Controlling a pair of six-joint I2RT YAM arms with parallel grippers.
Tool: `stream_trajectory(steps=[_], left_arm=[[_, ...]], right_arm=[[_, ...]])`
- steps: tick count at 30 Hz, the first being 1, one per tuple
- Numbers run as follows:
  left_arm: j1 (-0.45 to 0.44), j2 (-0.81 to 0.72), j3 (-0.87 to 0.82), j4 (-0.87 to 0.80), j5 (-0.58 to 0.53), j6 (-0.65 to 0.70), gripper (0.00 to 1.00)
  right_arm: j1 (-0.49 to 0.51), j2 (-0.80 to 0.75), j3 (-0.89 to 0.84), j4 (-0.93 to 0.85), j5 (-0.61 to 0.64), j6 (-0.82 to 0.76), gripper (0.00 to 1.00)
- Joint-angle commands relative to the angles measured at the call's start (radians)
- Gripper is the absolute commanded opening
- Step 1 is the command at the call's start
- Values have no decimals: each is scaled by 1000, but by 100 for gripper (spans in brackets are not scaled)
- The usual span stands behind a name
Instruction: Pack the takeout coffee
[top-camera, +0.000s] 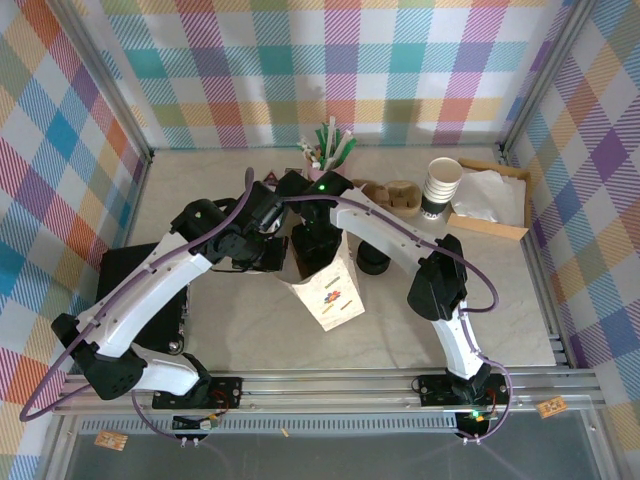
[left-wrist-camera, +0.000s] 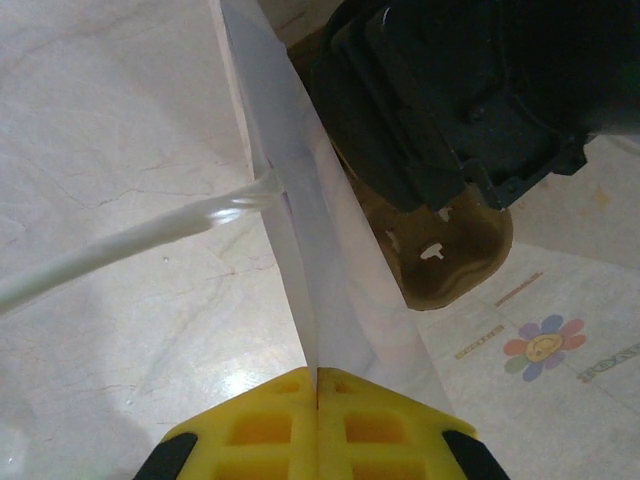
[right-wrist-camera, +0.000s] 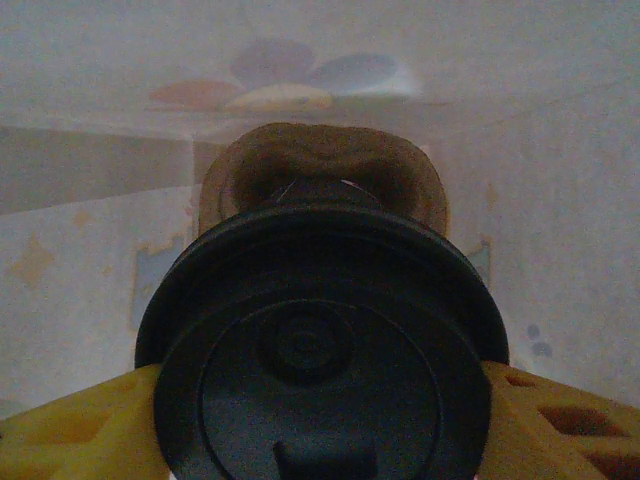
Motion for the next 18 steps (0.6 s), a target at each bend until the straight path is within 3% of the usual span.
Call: stream_trajectory(steps=[1, 18], left_arm=[[-18, 7, 36, -68, -38, 5, 0], [-85, 36, 98, -97, -123, 24, 0]], right_arm=[[6, -1, 36, -46, 15, 25, 65], [21, 15, 31, -29, 17, 28, 80]])
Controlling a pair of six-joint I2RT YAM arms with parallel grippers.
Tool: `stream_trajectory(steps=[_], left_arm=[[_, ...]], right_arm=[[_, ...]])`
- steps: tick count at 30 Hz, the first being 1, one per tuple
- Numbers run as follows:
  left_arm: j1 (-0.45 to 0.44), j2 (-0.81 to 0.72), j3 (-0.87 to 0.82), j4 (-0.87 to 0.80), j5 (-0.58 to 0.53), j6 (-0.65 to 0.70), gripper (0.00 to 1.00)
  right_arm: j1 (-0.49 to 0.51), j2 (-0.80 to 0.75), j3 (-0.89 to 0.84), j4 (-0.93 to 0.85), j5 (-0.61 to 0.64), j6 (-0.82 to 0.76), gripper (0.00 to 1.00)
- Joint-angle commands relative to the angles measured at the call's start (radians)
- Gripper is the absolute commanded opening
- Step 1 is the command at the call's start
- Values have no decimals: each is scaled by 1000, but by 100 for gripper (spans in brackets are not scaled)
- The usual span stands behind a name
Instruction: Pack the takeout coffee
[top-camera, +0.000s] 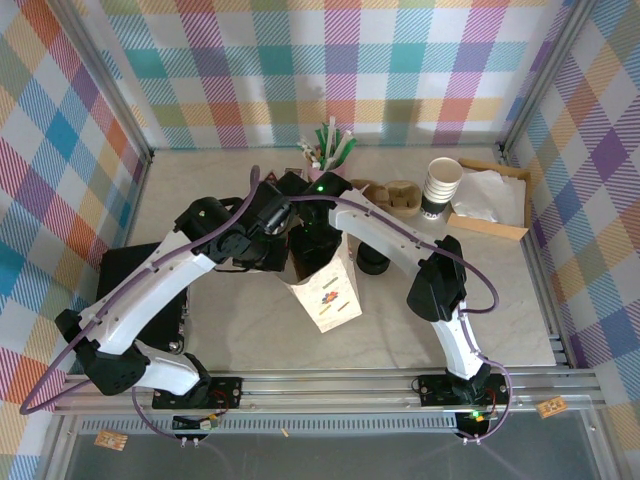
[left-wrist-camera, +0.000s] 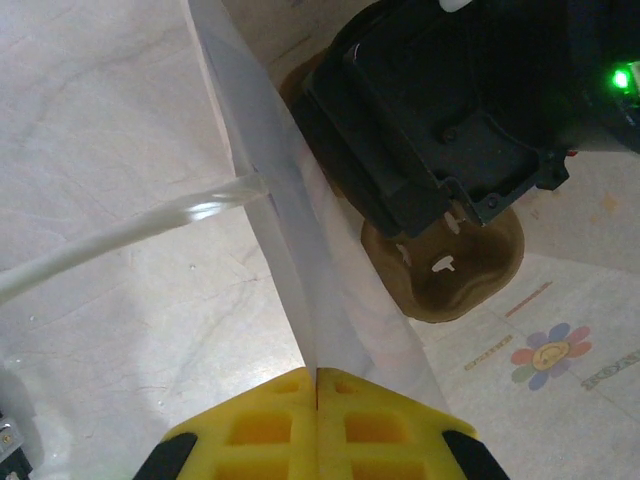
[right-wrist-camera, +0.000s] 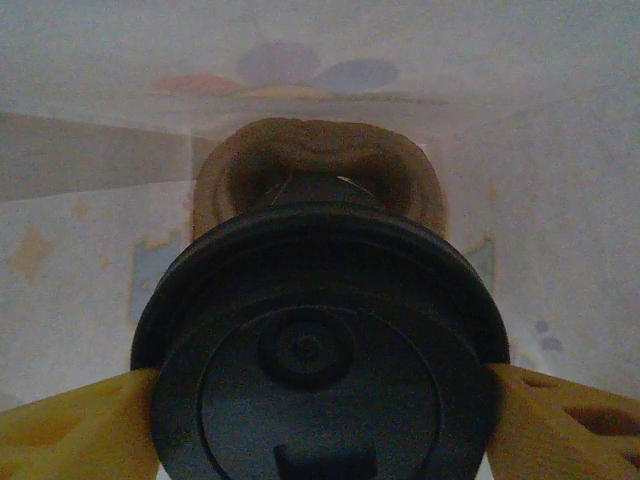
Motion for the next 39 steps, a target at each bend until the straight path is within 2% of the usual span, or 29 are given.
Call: stream_trajectory(steps=[1, 4, 10, 18, 32, 39], left_arm=[[-28, 10, 32, -46, -41, 18, 0], [-37, 9, 35, -50, -51, 12, 0], [-50, 10, 27, -46, -60, -2, 0], [-71, 16, 26, -50, -75, -11, 0], [-79, 29, 44, -72, -88, -14, 0], [-79, 29, 41, -71, -84, -13, 0]], right_arm=[[6, 15, 26, -19, 20, 8, 82], [8, 11, 27, -21, 13, 15, 91], [12, 1, 21, -21, -12, 18, 99], [18, -29, -17, 17, -39, 13, 97], [29, -57, 19, 7, -57, 12, 99], [31, -46, -8, 33, -77, -5, 88]])
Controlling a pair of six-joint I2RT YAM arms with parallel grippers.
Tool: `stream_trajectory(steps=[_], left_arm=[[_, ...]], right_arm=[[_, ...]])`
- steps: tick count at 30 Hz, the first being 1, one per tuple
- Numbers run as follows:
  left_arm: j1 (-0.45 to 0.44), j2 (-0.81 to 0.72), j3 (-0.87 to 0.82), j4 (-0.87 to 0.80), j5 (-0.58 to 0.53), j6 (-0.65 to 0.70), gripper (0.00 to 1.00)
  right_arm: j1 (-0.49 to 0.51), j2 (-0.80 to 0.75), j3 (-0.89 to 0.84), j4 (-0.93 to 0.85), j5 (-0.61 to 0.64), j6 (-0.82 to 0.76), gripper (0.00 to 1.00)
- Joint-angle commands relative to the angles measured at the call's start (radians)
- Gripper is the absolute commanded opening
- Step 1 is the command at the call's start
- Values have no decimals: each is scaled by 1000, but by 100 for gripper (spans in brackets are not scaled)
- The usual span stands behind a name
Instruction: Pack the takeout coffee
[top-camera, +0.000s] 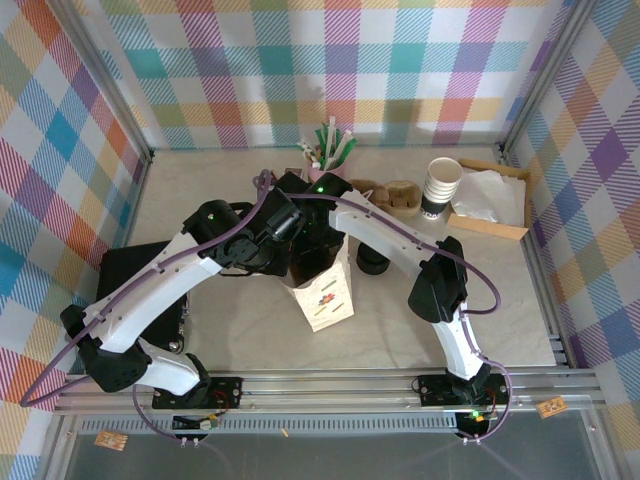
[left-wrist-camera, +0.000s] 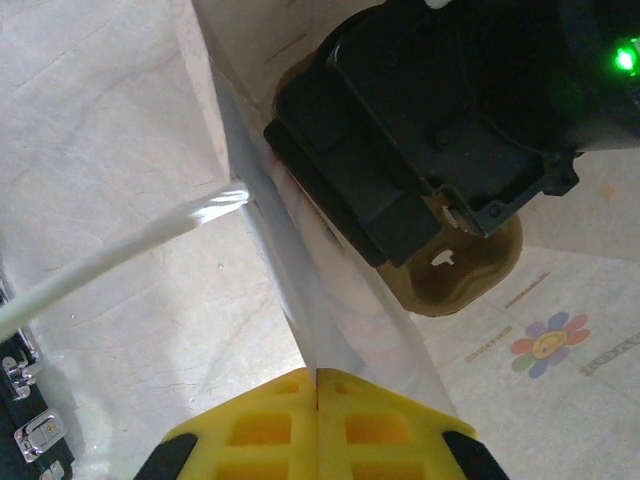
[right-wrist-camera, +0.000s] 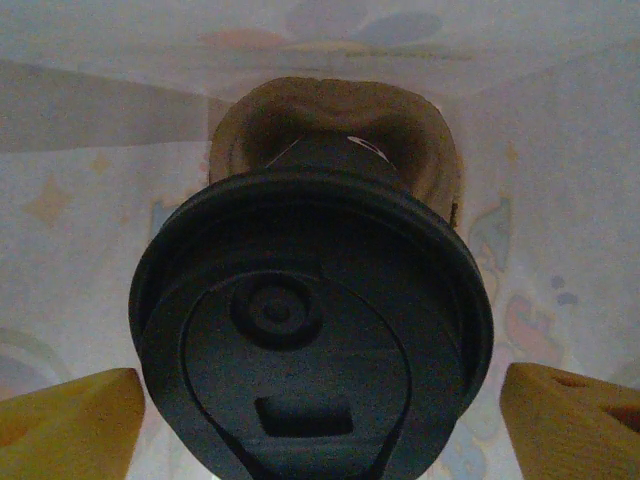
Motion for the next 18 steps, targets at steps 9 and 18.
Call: stream_trajectory(steps=[9, 18], left_arm=[[-20, 13, 19, -17, 12, 12, 0], [-20, -1, 4, -8, 38, 24, 0]], right_arm=[[10, -3, 7, 21, -5, -21, 66], [9, 55, 44, 6, -14, -29, 71]])
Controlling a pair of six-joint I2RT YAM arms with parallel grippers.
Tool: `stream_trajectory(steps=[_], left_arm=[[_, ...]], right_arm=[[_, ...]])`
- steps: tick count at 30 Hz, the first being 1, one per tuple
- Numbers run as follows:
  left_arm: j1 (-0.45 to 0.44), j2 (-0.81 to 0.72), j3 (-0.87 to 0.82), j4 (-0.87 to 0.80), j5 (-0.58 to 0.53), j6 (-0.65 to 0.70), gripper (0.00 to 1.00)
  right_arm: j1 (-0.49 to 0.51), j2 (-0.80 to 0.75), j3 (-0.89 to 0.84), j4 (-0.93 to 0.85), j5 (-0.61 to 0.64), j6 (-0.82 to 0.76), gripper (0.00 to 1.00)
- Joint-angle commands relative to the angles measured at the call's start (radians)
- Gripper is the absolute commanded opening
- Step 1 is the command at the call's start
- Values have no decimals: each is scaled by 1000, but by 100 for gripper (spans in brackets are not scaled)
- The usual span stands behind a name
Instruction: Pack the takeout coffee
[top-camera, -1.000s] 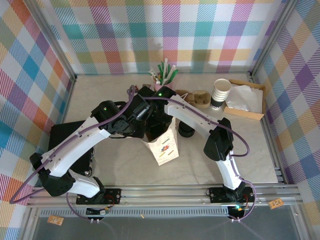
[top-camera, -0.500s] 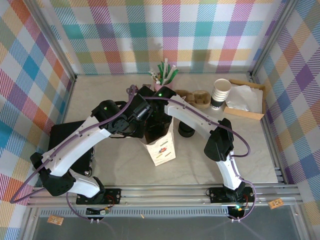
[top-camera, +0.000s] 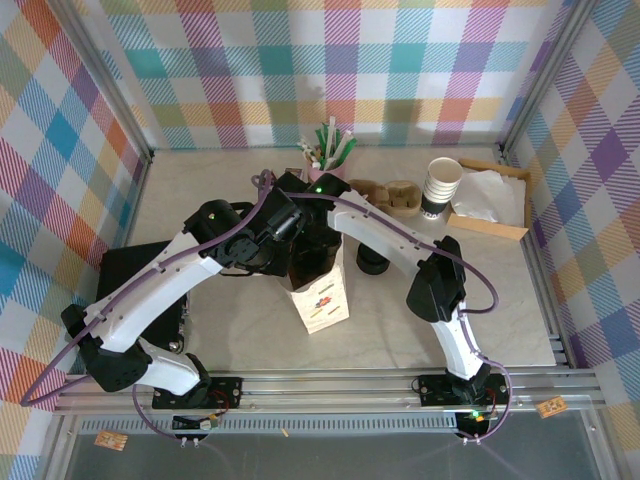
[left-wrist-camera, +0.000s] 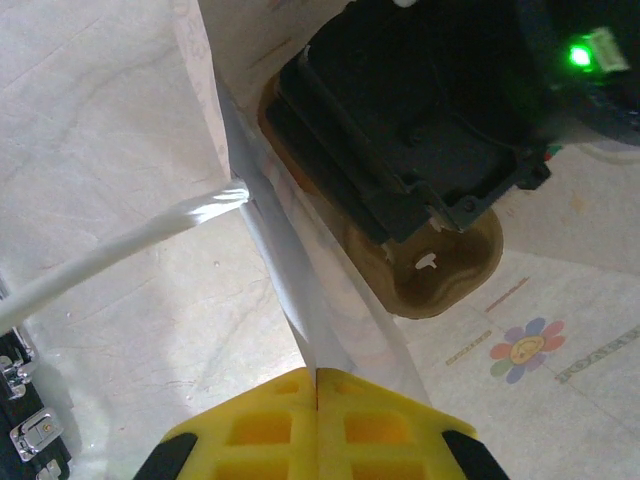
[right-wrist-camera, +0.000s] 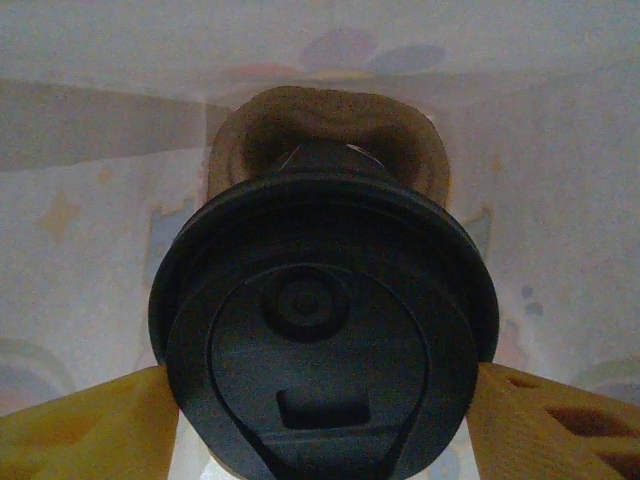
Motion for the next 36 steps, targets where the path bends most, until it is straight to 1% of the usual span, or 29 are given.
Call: stream_trajectory(steps=[1, 7, 10, 16, 23, 29, 32, 36], left_arm=[[-20, -5, 4, -10, 28, 22, 0], [-20, -7, 1, -10, 31, 22, 0], [-20, -2, 2, -12, 37, 20, 0], [-20, 3, 10, -15, 36, 23, 0], [-20, 8, 10, -16, 37, 17, 0], [-20, 10, 13, -16, 41, 6, 0], [-21, 11, 10, -16, 40, -5, 0], [-27, 11, 11, -25, 25, -18, 0]], right_arm=[[9, 41, 43, -13, 0, -11, 70], [9, 88, 89, -27, -2, -21, 68], [10, 105, 97, -27, 5, -23, 71], [9, 134, 108, -24, -17, -33, 71], [9, 146, 75, -25, -44, -34, 70], [9, 161, 64, -24, -69, -39, 72], [9, 167, 65, -30, -64, -37, 75], [9, 157, 82, -26, -60, -34, 76]])
